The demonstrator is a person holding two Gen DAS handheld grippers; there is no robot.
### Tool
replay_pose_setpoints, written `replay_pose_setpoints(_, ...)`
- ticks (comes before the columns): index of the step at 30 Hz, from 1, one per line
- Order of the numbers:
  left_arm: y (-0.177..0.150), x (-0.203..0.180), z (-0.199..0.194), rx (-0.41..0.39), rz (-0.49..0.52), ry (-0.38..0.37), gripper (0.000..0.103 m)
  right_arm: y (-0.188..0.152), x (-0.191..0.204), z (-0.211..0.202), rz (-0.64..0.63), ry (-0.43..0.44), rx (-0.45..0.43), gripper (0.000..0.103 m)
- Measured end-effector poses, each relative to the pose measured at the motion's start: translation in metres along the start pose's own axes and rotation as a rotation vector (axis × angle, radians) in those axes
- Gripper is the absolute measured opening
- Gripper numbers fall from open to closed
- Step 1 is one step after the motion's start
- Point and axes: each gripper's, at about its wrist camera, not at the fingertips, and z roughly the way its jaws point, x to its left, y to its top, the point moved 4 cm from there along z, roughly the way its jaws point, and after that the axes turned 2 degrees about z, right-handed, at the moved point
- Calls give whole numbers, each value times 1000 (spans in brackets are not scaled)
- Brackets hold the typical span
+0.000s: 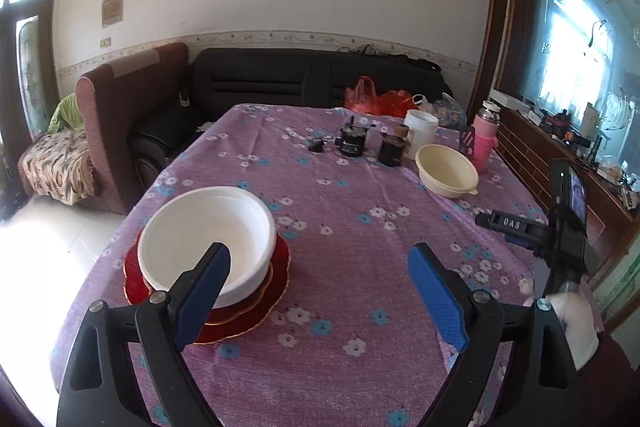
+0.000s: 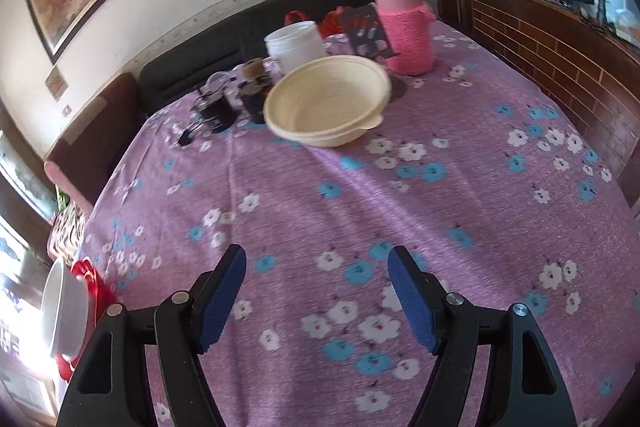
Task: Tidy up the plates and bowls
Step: 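Move both open grippers toward the cream ribbed bowl, then grasp the cream bowl rim with the right gripper and lift it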
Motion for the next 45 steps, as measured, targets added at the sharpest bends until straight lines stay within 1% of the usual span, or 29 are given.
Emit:
replay_pose_setpoints(5,-2,-12,4,-7,26,-37,90,33,-43,21,146,14,23,77)
replay_pose_setpoints(10,-2,-18,16,3,27,-80,90,73,-70,51,195,-10,22,77)
replay_pose_setpoints(12,-2,-20,23,11,33,-92,90,88,-74,65,209,-16,23,77)
replay_pose_setpoints(16,-4,-25,41,40,60,-90,90,113,-76,97,240,-16,48,77)
replay_pose_setpoints(20,-6,-28,53,56,65,-101,90,125,-70,124,266,-1,75,77)
replay_pose_setpoints(21,-6,-28,56,62,65,-103,90,127,-68,130,261,-6,85,75)
replay_pose_setpoints(22,-6,-28,59,69,62,-106,90,127,-65,136,259,-5,97,61)
replay_pose_setpoints(23,-6,-28,61,74,58,-111,90,125,-62,140,259,8,112,35)
replay_pose_setpoints(24,-6,-28,63,78,54,-115,90,123,-60,145,259,22,137,24)
replay_pose_setpoints(25,-6,-27,65,83,50,-121,90,119,-58,149,260,24,158,17)
replay_pose_setpoints(27,-7,-28,67,91,43,-130,90,114,-59,147,268,25,163,17)
replay_pose_setpoints(30,-7,-27,70,102,26,-149,90,105,-59,137,281,59,180,16)
replay_pose_setpoints(34,-6,-31,70,110,22,-169,90,88,-57,118,269,112,227,12)
replay_pose_setpoints(38,-8,-36,73,136,11,-201,90,55,-48,88,223,191,312,12)
replay_pose_setpoints(40,-10,-40,81,167,-7,-223,90,33,-45,77,216,240,389,12)
replay_pose_setpoints(41,-11,-42,84,184,-19,-234,90,20,-42,72,208,270,427,14)
replay_pose_setpoints(42,-12,-45,89,203,-33,-250,90,11,-39,67,198,295,442,15)
replay_pose_setpoints(43,-13,-48,94,219,-46,-266,90,2,-35,61,174,320,428,16)
replay_pose_setpoints(45,-17,-53,106,257,-71,-268,90,-9,-29,51,115,330,341,25)
